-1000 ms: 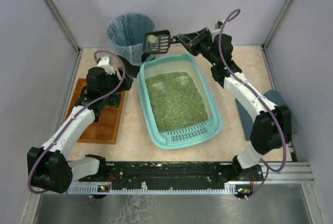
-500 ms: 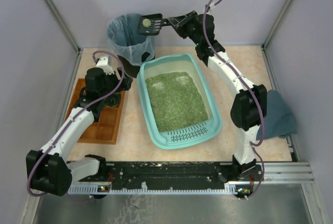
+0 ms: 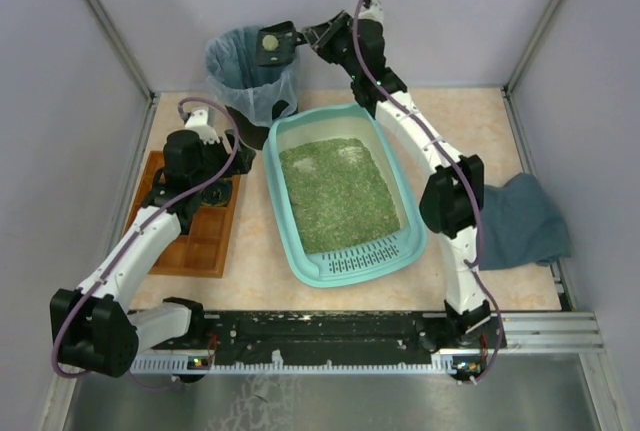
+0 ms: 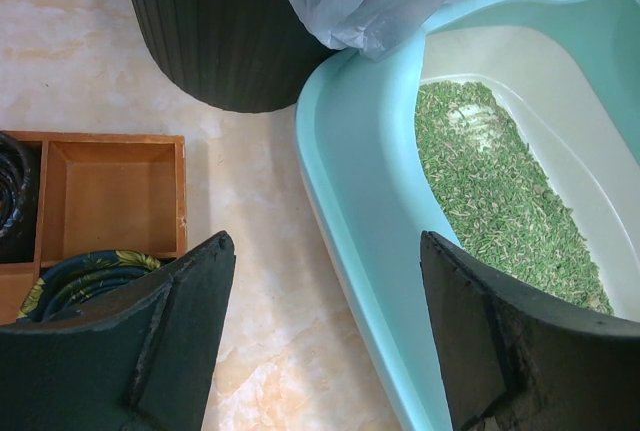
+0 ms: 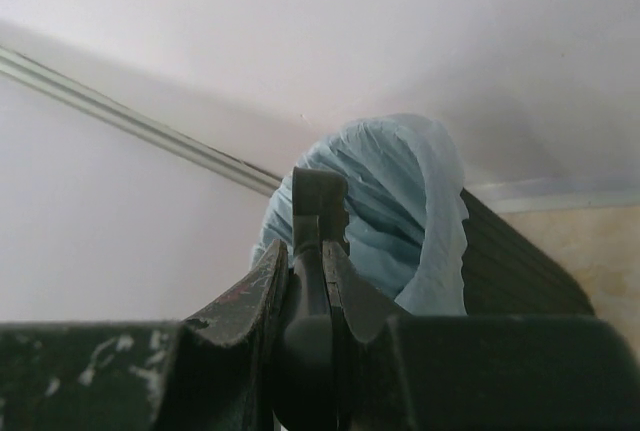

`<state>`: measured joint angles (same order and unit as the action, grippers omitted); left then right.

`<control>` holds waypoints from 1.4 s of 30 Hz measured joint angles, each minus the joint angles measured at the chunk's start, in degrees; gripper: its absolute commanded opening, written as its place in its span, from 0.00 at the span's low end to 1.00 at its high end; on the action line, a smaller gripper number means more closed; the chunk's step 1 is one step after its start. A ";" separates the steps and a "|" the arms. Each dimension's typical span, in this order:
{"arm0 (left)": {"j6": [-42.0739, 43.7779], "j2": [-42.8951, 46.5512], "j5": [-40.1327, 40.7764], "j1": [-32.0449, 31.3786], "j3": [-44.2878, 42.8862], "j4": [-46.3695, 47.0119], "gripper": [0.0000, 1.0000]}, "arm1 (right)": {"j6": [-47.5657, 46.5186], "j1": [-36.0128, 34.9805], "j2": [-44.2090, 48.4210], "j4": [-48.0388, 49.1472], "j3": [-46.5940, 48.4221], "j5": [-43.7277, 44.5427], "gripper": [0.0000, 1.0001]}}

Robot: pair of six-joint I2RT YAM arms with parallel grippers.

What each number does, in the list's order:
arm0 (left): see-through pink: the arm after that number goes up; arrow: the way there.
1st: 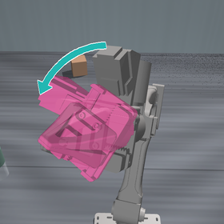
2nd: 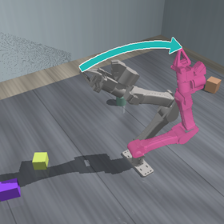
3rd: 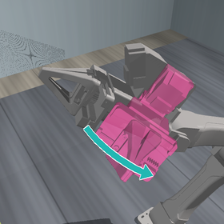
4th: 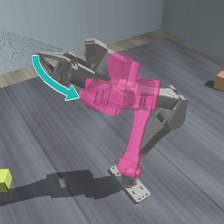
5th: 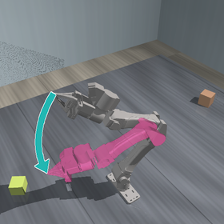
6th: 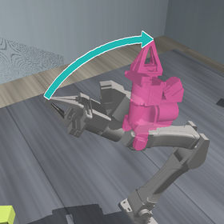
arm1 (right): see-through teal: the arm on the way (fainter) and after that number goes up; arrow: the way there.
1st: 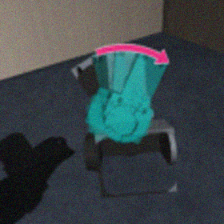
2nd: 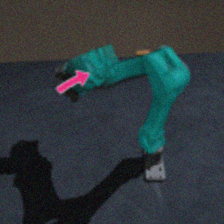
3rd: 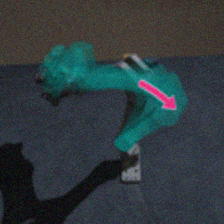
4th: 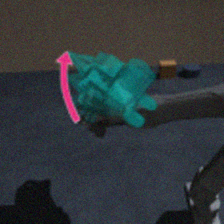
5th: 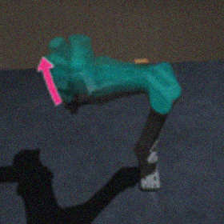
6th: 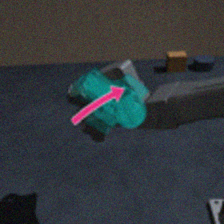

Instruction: Clean the litter box

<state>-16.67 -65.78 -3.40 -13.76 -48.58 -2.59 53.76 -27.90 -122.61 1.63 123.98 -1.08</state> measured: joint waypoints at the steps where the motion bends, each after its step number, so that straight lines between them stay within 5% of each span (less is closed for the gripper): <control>1: 0.00 0.00 -0.07 0.00 0.00 0.00 0.80 | -1.79 -0.37 -0.55 0.02 0.66 0.31 0.00; 22: 0.20 0.00 -0.24 0.00 0.00 -0.11 0.79 | -44.13 -8.55 -3.80 8.87 2.80 6.64 0.00; 33: 0.31 0.00 -0.68 0.00 0.00 -0.15 0.80 | -49.72 -9.16 -2.99 13.38 -1.09 6.38 0.00; 42: 1.79 -0.61 -5.18 -0.13 0.00 0.15 0.81 | -45.03 -9.22 8.20 13.42 -9.35 6.14 0.00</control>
<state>-14.87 -66.39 -8.58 -13.89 -48.58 -2.44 8.73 -37.12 -114.41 15.05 114.63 5.06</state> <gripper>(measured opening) 0.813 0.165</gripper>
